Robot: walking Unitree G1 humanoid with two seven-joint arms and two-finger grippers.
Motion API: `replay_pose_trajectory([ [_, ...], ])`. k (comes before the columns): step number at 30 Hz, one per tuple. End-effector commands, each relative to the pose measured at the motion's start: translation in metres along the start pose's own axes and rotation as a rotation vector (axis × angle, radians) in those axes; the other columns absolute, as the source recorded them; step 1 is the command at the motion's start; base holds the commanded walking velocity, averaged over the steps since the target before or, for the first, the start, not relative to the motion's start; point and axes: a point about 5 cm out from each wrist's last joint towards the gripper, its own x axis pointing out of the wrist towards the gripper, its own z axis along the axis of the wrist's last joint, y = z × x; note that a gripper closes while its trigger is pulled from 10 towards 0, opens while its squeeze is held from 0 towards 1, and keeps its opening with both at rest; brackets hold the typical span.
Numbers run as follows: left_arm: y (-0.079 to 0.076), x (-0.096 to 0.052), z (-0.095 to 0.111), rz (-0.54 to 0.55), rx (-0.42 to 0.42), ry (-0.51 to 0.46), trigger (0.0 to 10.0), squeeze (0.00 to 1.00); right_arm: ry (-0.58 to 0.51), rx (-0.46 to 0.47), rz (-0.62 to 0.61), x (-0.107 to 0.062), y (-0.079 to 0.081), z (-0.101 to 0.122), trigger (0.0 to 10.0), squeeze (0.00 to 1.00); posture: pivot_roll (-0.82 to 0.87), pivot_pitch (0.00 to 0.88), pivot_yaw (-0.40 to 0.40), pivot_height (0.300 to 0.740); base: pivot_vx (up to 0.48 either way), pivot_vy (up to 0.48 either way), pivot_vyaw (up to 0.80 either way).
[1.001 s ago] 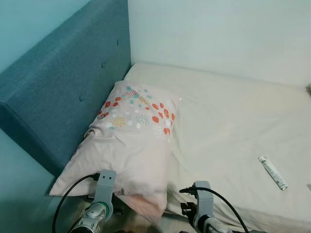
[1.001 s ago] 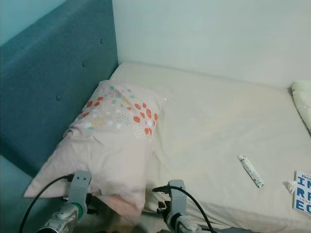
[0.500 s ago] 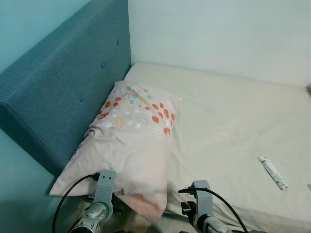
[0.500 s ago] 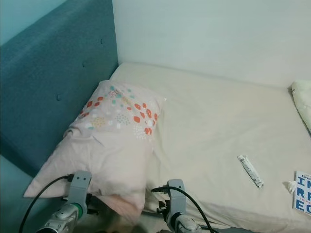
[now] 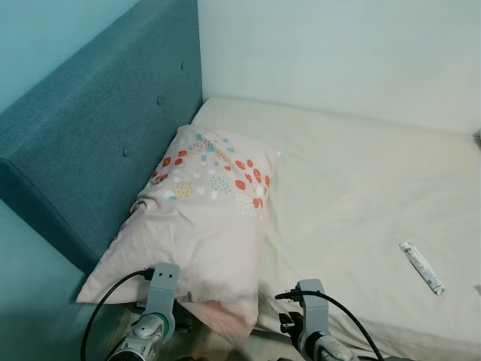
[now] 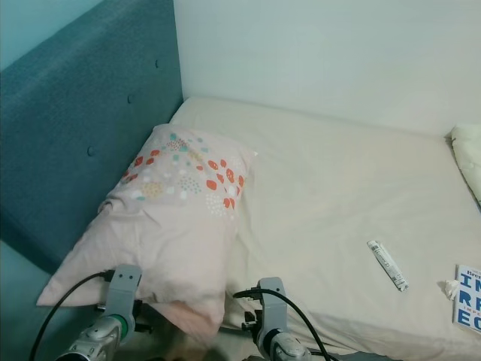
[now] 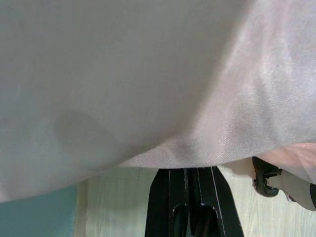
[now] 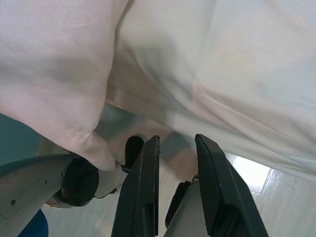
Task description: Clean up the room
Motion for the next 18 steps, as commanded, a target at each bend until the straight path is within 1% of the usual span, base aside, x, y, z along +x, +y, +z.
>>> replay_pose_trajectory([
  [1,0.0004,-0.0009,-0.0065,-0.003,0.006,0.032,10.0,0.00,0.022,0.019,-0.001,-0.0021,0.0005,-0.0076,10.0,0.00,0.07,0.026,0.050,0.740,0.000,0.000,0.00],
  [10,0.0015,-0.0010,-0.0066,-0.002,0.005,0.032,10.0,0.00,0.022,0.022,0.002,-0.0014,0.0004,-0.0060,10.0,0.00,0.07,0.024,0.048,0.740,0.000,0.000,0.00],
  [18,-0.0020,-0.0004,-0.0052,-0.005,0.002,0.032,10.0,0.00,0.016,0.008,0.003,0.0004,0.0007,-0.0012,10.0,0.00,0.07,0.024,0.047,0.740,0.000,0.000,0.00],
])
